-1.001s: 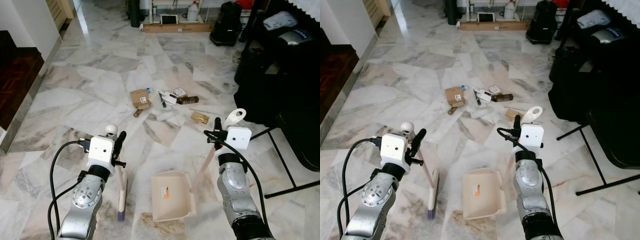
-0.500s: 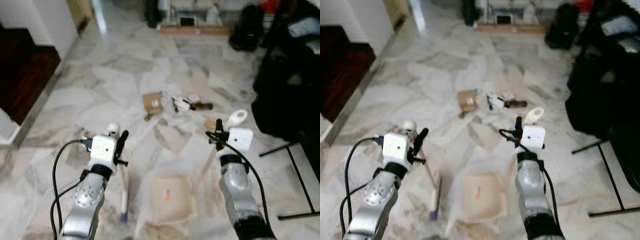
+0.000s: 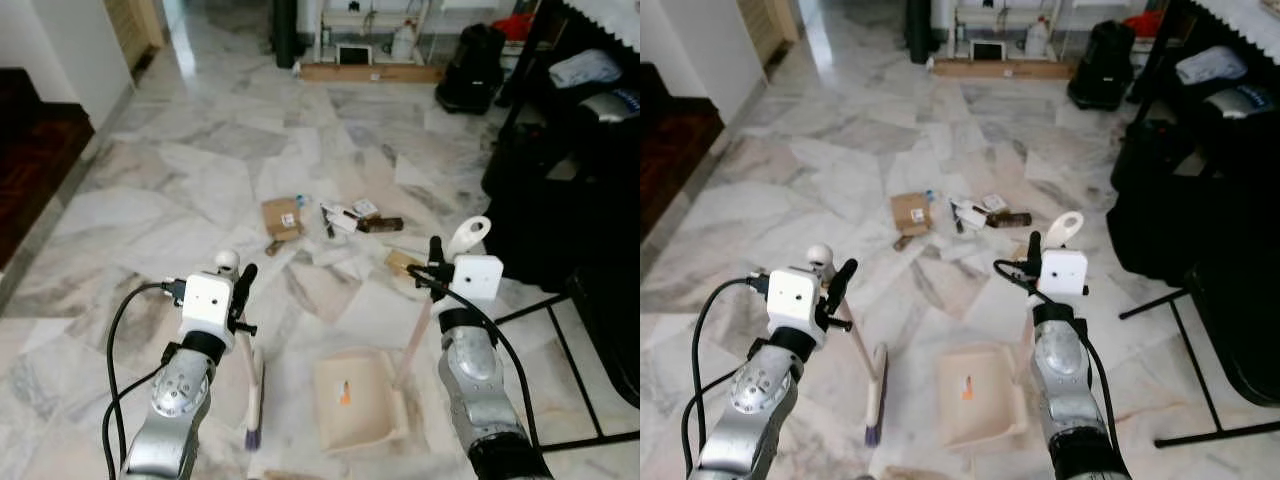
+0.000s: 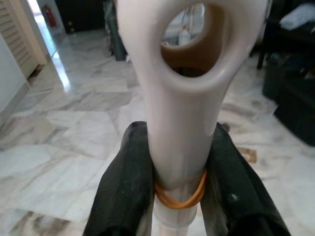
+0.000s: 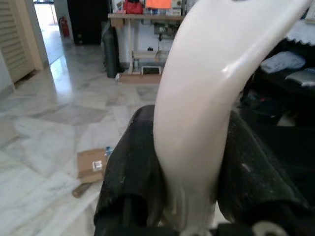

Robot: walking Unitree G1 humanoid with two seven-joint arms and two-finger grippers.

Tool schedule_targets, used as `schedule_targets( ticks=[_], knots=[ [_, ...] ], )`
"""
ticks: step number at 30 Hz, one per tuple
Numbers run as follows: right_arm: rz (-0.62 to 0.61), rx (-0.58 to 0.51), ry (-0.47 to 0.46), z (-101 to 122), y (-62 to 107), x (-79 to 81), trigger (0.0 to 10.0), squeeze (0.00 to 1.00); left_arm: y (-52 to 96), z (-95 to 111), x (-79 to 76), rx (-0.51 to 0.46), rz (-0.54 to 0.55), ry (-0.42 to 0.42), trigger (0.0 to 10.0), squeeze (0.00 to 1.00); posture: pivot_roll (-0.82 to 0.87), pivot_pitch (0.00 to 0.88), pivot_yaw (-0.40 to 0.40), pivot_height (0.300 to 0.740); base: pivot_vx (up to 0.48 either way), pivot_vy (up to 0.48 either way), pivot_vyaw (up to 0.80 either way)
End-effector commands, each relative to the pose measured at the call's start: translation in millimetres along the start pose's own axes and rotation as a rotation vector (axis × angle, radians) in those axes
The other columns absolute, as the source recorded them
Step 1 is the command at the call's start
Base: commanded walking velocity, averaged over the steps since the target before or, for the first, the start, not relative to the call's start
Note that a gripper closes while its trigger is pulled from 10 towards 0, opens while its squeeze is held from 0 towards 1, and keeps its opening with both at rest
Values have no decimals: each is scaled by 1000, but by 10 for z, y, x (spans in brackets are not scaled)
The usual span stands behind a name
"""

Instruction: Sweep floor

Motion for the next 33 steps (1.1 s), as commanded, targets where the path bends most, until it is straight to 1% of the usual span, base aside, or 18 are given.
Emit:
schedule_targets(
  ticks=[1, 4, 8, 10, 11, 33],
  knots=[
    [-5, -29, -15, 58, -12, 1, 10000, 0, -23, 96, 17, -41, 7, -26, 10000, 0, 81, 143, -6, 740, 304, 0, 0],
    [2, -33, -10, 67, -14, 7, 10000, 0, -25, 97, 17, -41, 6, -27, 10000, 0, 80, 145, -6, 740, 306, 0, 0],
    [10, -43, -8, 83, -12, 27, 10000, 0, -28, 96, 17, -40, 5, -27, 10000, 0, 80, 147, -5, 740, 306, 0, 606],
    [2, -39, -27, 77, -11, 25, 10000, 0, -29, 95, 20, -40, 5, -28, 10000, 0, 82, 148, -6, 740, 307, 0, 0],
    [6, -36, -17, 74, -14, 27, 10000, 0, -30, 93, 21, -39, 5, -28, 10000, 0, 82, 148, -6, 740, 311, 0, 0],
    [22, -27, -26, 54, -13, 52, 10000, 0, -34, 99, 17, -43, 9, -27, 10000, 0, 81, 144, -7, 740, 310, 0, 0]
  ],
)
Point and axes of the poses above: a point about 5 cm out from each wrist's last joint towards the gripper, its own y axis pointing back from the gripper into the wrist, its own z axis along the axis of the wrist's last joint, x = y × z, the point moved 2 cm from there along -y, pointing out of the wrist towards the gripper, and after that the axes turned 9 degrees about -y, right-handed, at the moved point
